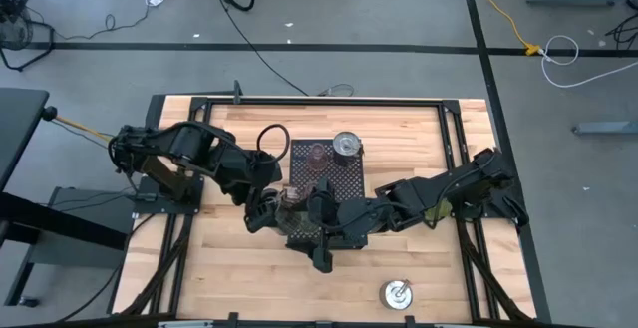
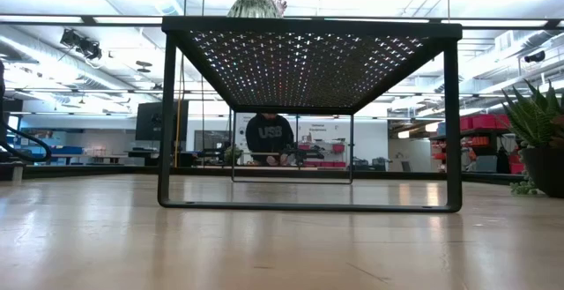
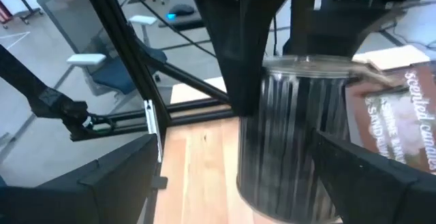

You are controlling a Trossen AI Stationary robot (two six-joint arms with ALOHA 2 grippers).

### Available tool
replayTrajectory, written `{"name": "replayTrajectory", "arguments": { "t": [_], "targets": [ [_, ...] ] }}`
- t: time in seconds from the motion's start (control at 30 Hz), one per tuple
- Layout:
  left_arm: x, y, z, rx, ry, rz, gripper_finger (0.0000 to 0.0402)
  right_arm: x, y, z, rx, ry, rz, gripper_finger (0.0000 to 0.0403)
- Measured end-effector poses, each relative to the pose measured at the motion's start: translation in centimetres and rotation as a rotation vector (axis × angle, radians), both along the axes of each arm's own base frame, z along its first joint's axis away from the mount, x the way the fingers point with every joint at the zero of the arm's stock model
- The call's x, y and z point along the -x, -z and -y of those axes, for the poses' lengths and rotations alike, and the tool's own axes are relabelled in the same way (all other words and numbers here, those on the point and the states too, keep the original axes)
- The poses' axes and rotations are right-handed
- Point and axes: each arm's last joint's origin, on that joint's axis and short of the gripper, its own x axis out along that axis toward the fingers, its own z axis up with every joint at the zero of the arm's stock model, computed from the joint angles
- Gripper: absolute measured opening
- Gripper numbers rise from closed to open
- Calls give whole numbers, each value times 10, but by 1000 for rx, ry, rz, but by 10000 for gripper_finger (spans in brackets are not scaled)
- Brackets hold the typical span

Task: Pick & Place candle stick holders
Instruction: Put the brown scented candle on the shelf

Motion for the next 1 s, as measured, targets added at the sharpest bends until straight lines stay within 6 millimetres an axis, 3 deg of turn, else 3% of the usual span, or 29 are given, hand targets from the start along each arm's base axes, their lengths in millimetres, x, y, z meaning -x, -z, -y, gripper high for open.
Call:
{"name": "replayTrajectory", "arguments": {
  "t": [0.43, 0.63, 1.0],
  "targets": [
    [4, 2, -1, -29, 21, -37, 359, -12, 9, 13, -13, 43, -21, 382],
    [5, 2, 1, -21, 45, -44, 359, -14, 11, 18, 68, 92, -28, 382],
    [3, 2, -1, -30, 47, -22, 359, -19, 13, 21, 20, 47, -20, 382]
  ]
}}
